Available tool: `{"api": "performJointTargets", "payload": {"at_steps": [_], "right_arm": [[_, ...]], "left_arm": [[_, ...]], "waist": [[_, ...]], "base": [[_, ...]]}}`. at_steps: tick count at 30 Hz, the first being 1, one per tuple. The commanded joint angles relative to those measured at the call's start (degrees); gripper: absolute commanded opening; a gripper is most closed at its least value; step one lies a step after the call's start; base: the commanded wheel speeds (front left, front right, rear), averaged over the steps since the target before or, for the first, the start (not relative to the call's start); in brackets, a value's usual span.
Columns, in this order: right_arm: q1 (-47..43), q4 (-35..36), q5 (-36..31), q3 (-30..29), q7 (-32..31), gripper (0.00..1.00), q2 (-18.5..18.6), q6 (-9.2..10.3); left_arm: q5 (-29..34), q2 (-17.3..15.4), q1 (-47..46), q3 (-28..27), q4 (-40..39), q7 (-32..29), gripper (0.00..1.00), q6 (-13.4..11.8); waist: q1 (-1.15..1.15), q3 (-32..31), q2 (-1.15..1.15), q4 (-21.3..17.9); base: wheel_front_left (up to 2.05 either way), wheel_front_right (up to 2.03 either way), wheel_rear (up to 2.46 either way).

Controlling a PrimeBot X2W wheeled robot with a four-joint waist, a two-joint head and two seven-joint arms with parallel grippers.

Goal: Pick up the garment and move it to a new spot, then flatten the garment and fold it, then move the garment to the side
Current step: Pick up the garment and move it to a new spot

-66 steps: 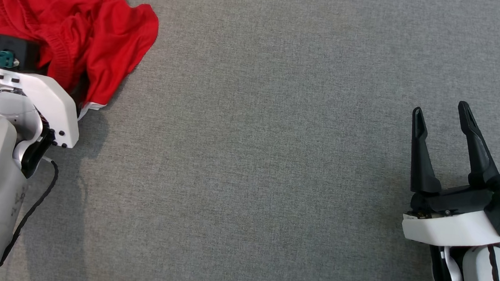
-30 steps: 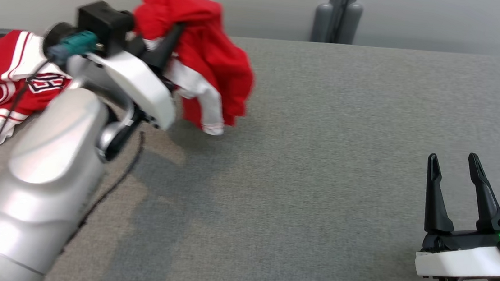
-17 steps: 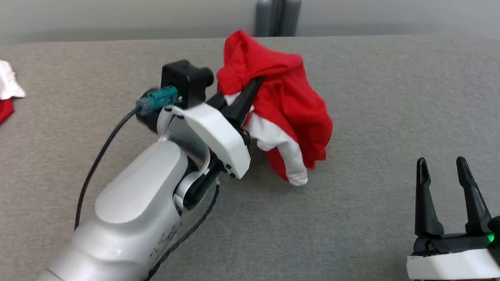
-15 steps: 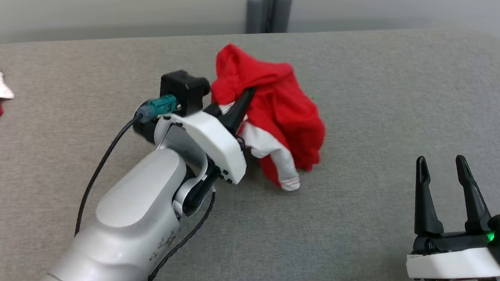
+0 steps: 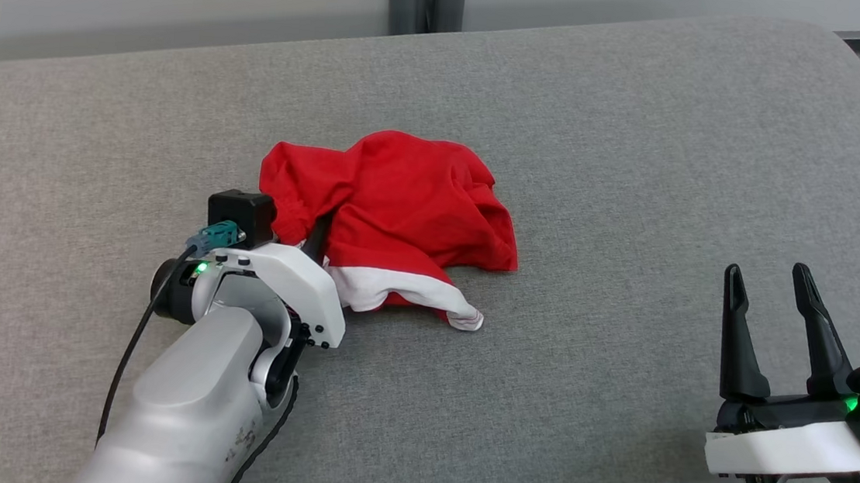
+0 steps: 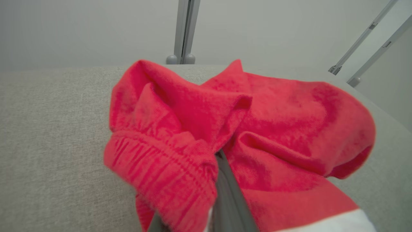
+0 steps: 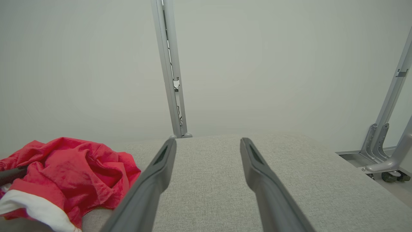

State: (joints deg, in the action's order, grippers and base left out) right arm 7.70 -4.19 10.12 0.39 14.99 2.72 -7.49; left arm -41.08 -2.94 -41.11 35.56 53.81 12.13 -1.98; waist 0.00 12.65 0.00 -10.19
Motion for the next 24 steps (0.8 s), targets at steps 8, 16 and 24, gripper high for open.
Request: {"api": "performJointTargets", "payload": {"at_steps": [8,16,24], "right_arm": [[0.5,-0.2,-0.6,-0.2,0.3,1.0,0.3,-0.01],[-1.1,-0.3,-1.4,-1.3,0.3,1.0,0.3,-0.01],[-3.0,-0.2,-2.9,-2.8,0.3,1.0,0.3,-0.01]], "left_arm": [[-1.0,-0.1,-0.7,0.2,3.6,2.1,1.0,1.5],[-0.4,-0.2,1.4,0.2,4.2,3.0,1.0,3.4],[4.9,-3.4,7.7,-4.4,-5.9,3.0,1.0,2.1]], "waist": [[0.0,-0.9,0.0,2.2],[0.0,-3.1,0.0,4.6],[0.0,-5.8,0.0,7.6]], "base": [[0.0,0.0,0.0],[0.0,0.0,0.0],[0.0,0.0,0.0]]}}
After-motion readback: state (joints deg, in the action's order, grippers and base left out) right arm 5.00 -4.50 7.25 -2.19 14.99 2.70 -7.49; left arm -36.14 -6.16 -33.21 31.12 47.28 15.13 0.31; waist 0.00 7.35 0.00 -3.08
